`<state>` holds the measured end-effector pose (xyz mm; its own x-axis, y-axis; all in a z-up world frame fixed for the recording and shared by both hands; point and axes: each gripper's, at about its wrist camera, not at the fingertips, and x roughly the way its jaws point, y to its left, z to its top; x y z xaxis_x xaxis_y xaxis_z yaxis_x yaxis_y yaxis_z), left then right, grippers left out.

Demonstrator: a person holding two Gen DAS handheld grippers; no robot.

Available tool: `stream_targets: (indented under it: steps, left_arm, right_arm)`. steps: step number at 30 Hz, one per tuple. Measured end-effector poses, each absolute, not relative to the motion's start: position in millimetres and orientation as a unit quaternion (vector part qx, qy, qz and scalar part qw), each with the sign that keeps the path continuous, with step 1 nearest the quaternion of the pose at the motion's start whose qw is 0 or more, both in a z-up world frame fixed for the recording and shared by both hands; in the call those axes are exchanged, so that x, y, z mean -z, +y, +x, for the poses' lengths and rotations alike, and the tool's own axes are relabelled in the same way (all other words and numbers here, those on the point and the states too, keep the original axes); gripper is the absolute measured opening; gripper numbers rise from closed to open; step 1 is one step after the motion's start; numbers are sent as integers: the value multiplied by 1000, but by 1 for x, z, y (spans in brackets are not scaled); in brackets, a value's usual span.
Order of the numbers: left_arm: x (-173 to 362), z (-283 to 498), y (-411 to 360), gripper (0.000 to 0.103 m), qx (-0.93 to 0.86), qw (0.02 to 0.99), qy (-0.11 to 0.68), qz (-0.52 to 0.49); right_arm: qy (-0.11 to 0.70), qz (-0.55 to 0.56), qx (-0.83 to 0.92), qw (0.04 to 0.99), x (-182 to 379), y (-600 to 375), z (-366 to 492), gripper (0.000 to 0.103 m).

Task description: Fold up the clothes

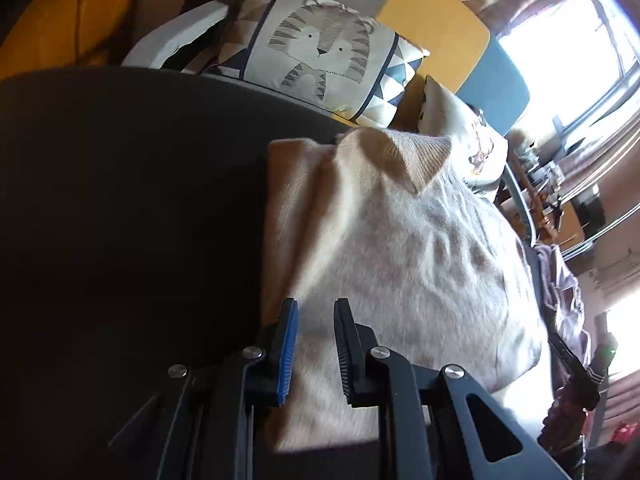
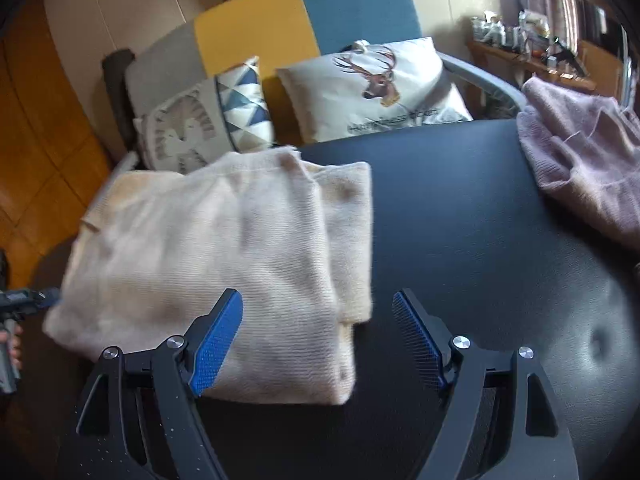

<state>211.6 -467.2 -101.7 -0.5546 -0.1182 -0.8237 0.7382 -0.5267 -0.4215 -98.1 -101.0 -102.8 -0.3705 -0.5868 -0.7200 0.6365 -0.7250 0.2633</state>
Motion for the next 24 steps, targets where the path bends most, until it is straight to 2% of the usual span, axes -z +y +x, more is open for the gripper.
stream_targets:
  steps: [6, 15, 24]
  left_arm:
    - [100, 223, -464, 18, 783, 283, 398, 386]
    - [103, 223, -469, 18, 788, 232, 437, 367]
    - [99, 200, -468, 19, 803, 193, 409, 389]
  right_arm:
    - [12, 423, 815, 397, 99, -113, -104, 80]
    - [12, 438, 803, 404, 105, -121, -111, 80]
    - [-1, 444, 792, 420, 104, -120, -115, 80]
